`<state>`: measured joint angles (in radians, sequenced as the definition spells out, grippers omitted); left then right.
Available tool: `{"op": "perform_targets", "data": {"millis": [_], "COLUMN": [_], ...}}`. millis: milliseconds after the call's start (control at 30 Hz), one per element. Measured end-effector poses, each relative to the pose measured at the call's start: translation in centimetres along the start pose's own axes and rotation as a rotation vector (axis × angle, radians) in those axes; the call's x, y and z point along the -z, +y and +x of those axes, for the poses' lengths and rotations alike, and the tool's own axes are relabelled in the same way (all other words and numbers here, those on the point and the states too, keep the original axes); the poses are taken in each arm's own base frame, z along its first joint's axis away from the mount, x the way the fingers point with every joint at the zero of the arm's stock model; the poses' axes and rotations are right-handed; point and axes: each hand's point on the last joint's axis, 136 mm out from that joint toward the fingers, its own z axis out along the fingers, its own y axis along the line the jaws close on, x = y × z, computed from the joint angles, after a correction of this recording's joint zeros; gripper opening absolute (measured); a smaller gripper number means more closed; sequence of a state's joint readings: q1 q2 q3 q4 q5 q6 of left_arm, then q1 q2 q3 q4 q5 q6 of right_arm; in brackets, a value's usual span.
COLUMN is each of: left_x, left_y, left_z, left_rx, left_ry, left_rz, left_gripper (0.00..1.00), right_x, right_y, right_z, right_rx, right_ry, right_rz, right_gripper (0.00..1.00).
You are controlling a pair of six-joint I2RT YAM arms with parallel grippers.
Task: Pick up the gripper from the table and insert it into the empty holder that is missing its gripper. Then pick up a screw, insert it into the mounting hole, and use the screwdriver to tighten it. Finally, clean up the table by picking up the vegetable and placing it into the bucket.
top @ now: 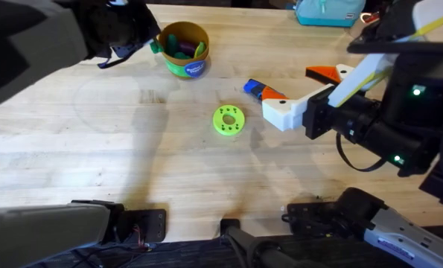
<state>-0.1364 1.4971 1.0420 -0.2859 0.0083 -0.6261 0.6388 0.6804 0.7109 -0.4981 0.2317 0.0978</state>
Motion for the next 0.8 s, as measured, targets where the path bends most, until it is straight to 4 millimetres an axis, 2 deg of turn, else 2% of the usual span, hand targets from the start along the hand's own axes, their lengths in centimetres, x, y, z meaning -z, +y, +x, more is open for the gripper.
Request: {"op": "perform_targets", "data": {"millis": [67,133,233,367,467,667,800], "left_x": [-1.1,-1.7,-1.6,-0.1,0.7,0.6,0.2], "left_y": [0.6,0.1,-3.2,-7.5,-9.1,-8.3,-7.5], "left_z": [1.0,1.1,-0.5,-1.6,-1.6,0.2,0.6], "left_rx": [0.002,-0.003,-0.036,-0.084,-0.106,-0.108,-0.105], "left_ry": [0.036,0.042,-0.01,-0.029,-0.023,0.049,0.058], "left_rz": [-0.018,0.01,0.163,0.305,0.353,0.308,0.264], "left_gripper": [0.022,0.021,0.02,0.021,0.02,0.021,0.02], "right_x": [0.0,0.0,0.0,0.0,0.0,0.0,0.0], "right_y": [0.0,0.0,0.0,0.0,0.0,0.1,0.1], "right_z": [0.2,0.3,0.3,0.3,0.3,0.3,0.3], "right_rx": [0.002,0.003,0.003,0.003,0.003,0.003,0.003], "right_ry": [0.008,0.013,0.013,0.013,0.014,0.014,0.014], "right_rz": [0.0,0.0,0.0,-0.001,-0.003,-0.004,-0.004], "right_gripper": [0.987,0.987,0.987,0.987,0.987,0.987,0.987]}}
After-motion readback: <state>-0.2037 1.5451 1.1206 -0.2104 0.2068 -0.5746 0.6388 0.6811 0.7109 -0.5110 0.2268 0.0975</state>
